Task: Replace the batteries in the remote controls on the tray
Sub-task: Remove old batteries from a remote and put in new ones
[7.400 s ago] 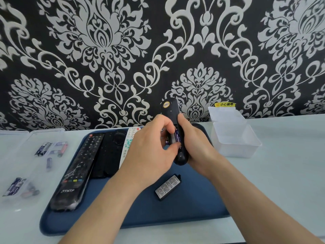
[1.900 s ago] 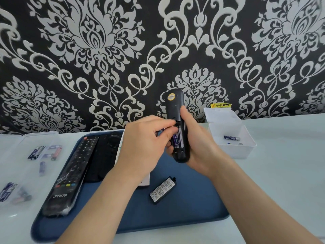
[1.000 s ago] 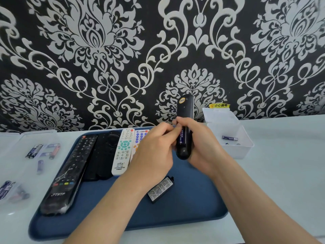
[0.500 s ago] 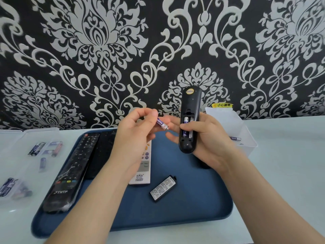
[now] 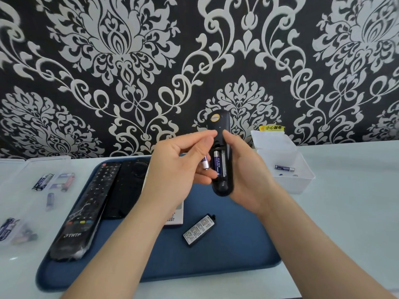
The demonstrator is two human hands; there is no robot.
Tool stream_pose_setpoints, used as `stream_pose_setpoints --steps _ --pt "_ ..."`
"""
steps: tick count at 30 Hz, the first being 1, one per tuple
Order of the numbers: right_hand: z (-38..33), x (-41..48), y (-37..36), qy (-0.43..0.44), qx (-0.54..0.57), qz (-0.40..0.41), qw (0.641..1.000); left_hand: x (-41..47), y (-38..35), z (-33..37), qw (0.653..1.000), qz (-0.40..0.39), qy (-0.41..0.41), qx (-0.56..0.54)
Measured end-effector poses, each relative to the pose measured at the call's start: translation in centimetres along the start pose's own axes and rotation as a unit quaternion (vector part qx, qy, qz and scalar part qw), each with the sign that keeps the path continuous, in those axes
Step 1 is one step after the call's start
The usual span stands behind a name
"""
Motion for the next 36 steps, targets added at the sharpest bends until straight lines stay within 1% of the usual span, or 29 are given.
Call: stream_pose_setpoints --steps 2,3,5,6,7,9,11,12,14,16,18,20,22,24,25,27,28,30,32,36 --pt "0.1 0.0 0.2 0.003 -0.007 0.011 1.0 0.0 -0.1 0.0 0.999 -0.022 0.004 0.041" --pt "0.1 0.0 0.3 0.005 -0.012 0.018 1.0 0.1 -0.1 -0.1 0.996 -0.038 0.009 0.081" --pt "0.0 0.2 0.6 0.008 -0.012 0.04 0.999 0.1 0.1 -0.5 0.979 -0.086 0.01 0.184" --pt "0.1 0.3 0.9 0.009 -0.009 0.051 0.999 0.0 0.1 -0.5 0.972 -0.106 0.008 0.208" --pt "0.1 0.4 1.0 0.009 -0.004 0.057 0.998 0.0 0.1 -0.4 0.971 -0.114 0.002 0.209" --pt "0.3 0.6 1.3 0.014 -0.005 0.063 0.998 -0.2 0.0 0.0 0.977 -0.091 -0.021 0.19" --pt "0.4 0.5 1.5 0.015 -0.007 0.079 0.997 -0.4 -0.3 0.2 0.977 -0.034 -0.047 0.205" --pt "0.4 0.4 1.4 0.014 0.001 0.084 0.996 -0.5 -0.4 0.3 0.968 -0.002 -0.069 0.242" --pt "0.4 0.2 1.3 0.017 0.017 0.084 0.996 -0.8 -0.4 0.5 0.935 0.052 -0.146 0.32" --pt "0.5 0.2 1.1 0.01 0.024 0.087 0.996 -1.2 -0.9 0.6 0.907 0.066 -0.232 0.345" --pt "0.8 0.1 1.0 -0.003 0.032 0.101 0.994 -1.7 -1.8 0.3 0.89 0.048 -0.275 0.361" --pt "0.6 0.1 1.3 -0.007 0.035 0.126 0.991 -1.8 -2.4 -0.3 0.895 0.0 -0.275 0.352" --pt "0.2 0.2 1.7 0.004 0.057 0.144 0.988 -1.6 -2.8 -0.8 0.887 -0.052 -0.286 0.36" --pt "-0.2 0.2 2.0 0.014 0.062 0.151 0.987 -1.5 -2.9 -1.0 0.867 -0.072 -0.31 0.383" --pt "-0.3 0.3 1.9 0.017 0.057 0.145 0.988 -1.3 -2.8 -0.9 0.863 -0.07 -0.319 0.385" --pt "-0.3 0.3 1.5 0.023 0.054 0.128 0.99 -1.1 -2.4 -0.7 0.867 -0.053 -0.331 0.37" --pt "-0.2 0.4 1.4 0.024 0.053 0.121 0.991 -1.0 -2.1 -0.5 0.875 -0.043 -0.327 0.356" --pt "0.1 0.4 1.0 0.023 0.051 0.109 0.992 -0.7 -1.5 -0.3 0.899 -0.033 -0.292 0.326" --pt "0.3 0.3 0.7 0.025 0.05 0.1 0.993 -0.3 -0.9 -0.3 0.918 -0.052 -0.24 0.313" --pt "0.2 0.1 0.6 0.027 0.045 0.109 0.993 -0.1 -0.3 -0.2 0.931 -0.117 -0.17 0.302"
Point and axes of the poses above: each hand's wrist, its own x-axis towards the middle knuckle, its own y-axis out of the back of the hand, z = x × y, the point moved 5 cm from there along x, towards the middle knuckle, and after that the axes turned 2 degrees about z, right-handed, at the moved point
